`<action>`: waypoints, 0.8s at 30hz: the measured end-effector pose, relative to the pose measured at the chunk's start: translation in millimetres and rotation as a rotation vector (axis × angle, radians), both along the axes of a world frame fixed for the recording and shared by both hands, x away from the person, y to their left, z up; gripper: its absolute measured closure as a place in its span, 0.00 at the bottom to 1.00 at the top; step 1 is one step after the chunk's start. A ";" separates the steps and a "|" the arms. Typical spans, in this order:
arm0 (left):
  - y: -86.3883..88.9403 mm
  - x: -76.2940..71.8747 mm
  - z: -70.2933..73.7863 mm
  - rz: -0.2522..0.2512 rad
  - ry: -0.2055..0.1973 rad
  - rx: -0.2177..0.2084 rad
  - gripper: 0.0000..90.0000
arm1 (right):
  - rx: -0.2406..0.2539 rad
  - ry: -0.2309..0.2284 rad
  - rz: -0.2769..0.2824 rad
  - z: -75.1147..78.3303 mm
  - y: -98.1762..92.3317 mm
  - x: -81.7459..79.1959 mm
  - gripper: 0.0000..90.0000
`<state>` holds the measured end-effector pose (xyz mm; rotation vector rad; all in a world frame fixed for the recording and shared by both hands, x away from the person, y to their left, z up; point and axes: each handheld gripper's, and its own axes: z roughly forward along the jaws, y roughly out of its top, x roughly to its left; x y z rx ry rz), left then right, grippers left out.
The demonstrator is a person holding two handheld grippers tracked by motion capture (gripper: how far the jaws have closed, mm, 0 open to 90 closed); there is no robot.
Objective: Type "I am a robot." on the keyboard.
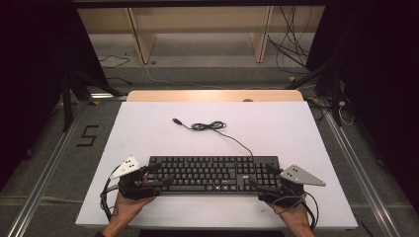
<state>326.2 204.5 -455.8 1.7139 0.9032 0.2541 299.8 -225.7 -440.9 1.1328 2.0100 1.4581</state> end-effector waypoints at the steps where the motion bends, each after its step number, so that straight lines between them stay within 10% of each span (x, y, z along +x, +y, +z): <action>1: -0.2 0.0 0.0 0.002 0.000 -0.003 0.27 | 0.000 0.000 -0.001 0.2 -0.1 0.0 0.26; 24: 0.6 0.5 0.1 0.005 -0.005 0.000 0.27 | -0.005 0.006 0.010 0.1 5.5 2.7 0.27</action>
